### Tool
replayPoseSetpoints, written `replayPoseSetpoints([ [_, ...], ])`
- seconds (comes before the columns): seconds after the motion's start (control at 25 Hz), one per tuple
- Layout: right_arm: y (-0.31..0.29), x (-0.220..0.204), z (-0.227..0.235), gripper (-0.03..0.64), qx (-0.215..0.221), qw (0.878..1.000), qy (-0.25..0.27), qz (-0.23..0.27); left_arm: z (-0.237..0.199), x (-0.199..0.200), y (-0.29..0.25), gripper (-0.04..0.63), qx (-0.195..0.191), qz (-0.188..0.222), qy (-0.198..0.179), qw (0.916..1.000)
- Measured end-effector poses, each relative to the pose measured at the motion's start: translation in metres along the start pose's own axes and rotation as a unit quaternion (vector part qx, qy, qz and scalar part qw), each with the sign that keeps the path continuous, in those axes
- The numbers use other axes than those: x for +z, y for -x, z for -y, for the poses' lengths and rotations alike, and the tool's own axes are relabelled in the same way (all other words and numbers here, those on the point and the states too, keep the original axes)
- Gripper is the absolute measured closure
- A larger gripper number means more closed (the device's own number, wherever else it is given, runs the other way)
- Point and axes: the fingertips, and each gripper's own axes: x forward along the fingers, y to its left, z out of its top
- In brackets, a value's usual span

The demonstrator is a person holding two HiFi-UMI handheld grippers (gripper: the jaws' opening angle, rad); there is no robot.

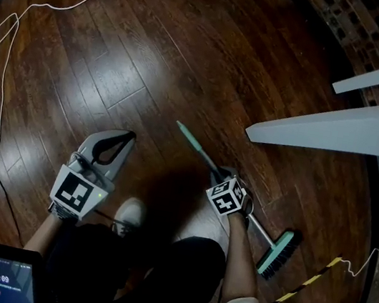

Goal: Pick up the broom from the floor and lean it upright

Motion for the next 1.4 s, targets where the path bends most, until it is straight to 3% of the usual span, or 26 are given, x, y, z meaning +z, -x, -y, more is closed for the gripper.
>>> replayPoseSetpoints([
  [0.24,0.024,0.004,0.009,0.525,-0.031,0.999,-0.013,0.026,0.006,0.001,-0.003,0.595,-0.013,0.008,0.0,0.9999],
  [0.4,0.072,0.009,0.016,0.525,-0.065,0.996,-0.01,0.057,0.021,0.017,0.005,0.595,-0.009,0.006,0.001,0.9999],
  [0.56,0.141,0.017,0.017,0.526,-0.108,0.99,-0.009,0.086,0.035,0.063,0.017,0.595,-0.022,-0.013,-0.005,0.9997],
  [0.92,0.281,0.021,0.006,0.526,-0.164,0.982,-0.034,0.09,0.047,0.191,0.052,0.595,-0.063,-0.001,-0.016,0.9979],
  [1.4,0.422,0.04,0.011,0.528,-0.205,0.967,-0.127,0.08,0.075,0.336,0.095,0.595,-0.13,-0.032,-0.004,0.991],
])
